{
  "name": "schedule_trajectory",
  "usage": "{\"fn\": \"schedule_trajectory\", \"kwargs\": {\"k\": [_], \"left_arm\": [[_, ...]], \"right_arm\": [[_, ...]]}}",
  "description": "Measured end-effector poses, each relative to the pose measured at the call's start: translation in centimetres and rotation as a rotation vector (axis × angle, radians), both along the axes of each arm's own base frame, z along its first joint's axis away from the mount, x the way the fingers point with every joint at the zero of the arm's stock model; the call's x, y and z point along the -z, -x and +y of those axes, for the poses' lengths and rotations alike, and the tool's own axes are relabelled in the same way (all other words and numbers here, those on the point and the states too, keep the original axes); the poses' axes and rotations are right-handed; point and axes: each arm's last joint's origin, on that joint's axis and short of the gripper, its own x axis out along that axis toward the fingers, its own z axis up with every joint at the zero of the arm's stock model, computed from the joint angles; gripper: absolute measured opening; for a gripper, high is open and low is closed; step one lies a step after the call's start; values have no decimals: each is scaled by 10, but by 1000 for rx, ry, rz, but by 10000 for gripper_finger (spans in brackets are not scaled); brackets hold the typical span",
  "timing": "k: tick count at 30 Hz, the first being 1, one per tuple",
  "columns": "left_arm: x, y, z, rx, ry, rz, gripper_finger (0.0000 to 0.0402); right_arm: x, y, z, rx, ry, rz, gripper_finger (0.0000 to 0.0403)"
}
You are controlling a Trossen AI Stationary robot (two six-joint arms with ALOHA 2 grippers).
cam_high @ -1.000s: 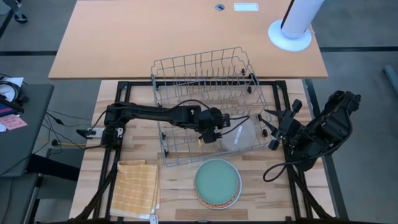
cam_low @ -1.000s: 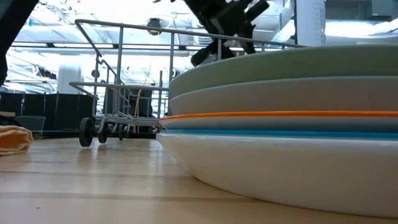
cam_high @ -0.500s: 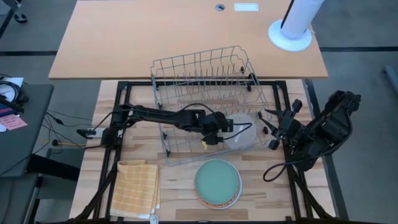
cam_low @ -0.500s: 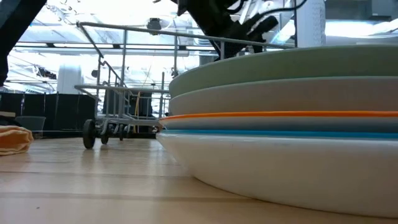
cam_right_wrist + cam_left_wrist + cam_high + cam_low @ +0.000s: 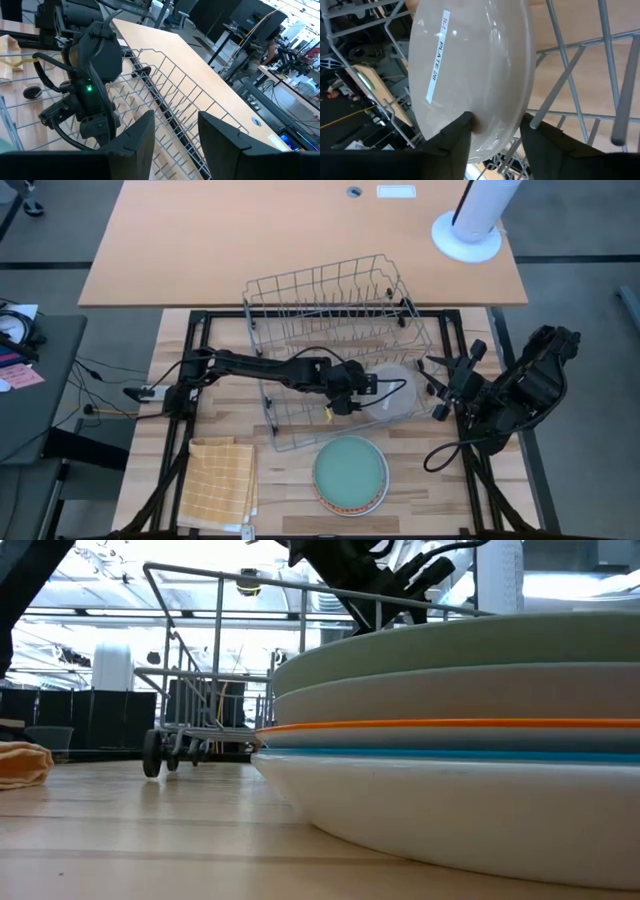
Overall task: Sort dishes
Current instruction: Put the light brown plate in the dish rack
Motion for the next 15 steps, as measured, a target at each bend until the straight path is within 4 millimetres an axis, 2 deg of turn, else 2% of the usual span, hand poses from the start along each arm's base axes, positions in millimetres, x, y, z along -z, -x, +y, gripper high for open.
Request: {"fn": "schedule_trajectory", "kwargs": {"k": [4,11,15], "left_arm": [[-2,0,-3,-6,-32,-3,85],[-5,1,-3,-36,-64,-11,16],[-6,2,-3,-34,-68,-13,5]], "right_arm": [[0,0,0,0,0,0,152],[0,0,0,0,0,0,152],[0,0,0,0,-1,0,152]]}}
